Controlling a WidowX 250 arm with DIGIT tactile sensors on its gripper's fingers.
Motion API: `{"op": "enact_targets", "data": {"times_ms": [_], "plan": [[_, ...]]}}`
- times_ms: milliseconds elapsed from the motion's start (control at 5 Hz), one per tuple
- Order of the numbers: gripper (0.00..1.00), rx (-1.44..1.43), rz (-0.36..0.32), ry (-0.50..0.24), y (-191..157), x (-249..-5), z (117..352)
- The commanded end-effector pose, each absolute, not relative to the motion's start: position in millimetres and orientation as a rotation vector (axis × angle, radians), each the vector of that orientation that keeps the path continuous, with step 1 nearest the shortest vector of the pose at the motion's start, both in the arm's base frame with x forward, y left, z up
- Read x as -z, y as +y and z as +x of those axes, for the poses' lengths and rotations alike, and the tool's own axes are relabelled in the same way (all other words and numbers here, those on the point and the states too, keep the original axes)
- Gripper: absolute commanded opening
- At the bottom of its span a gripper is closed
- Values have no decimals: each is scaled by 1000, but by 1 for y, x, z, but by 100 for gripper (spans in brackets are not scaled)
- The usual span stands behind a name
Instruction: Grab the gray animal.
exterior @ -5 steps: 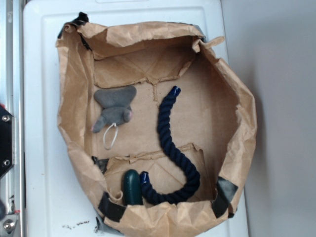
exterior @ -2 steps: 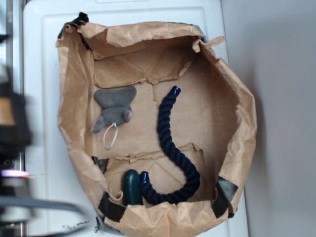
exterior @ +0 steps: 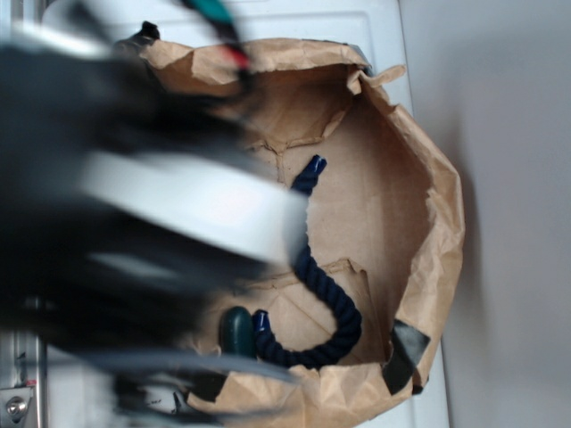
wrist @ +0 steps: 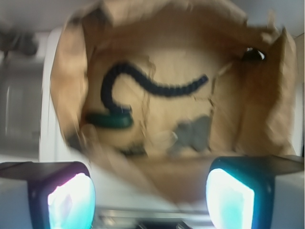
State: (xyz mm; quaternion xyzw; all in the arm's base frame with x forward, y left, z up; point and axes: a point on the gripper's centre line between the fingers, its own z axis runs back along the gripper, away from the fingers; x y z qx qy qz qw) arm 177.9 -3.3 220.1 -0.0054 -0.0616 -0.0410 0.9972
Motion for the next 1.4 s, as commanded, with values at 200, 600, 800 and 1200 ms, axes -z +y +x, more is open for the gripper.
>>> {"op": "enact_targets", "data": {"times_ms": [200,600,800,1200], "plan": [[100,560,-68,-227,4,-207,94],[100,560,-68,-227,4,-207,94],[100,560,-68,-227,4,-207,94],[100,475,-61,-220,-1,-206,109]]}}
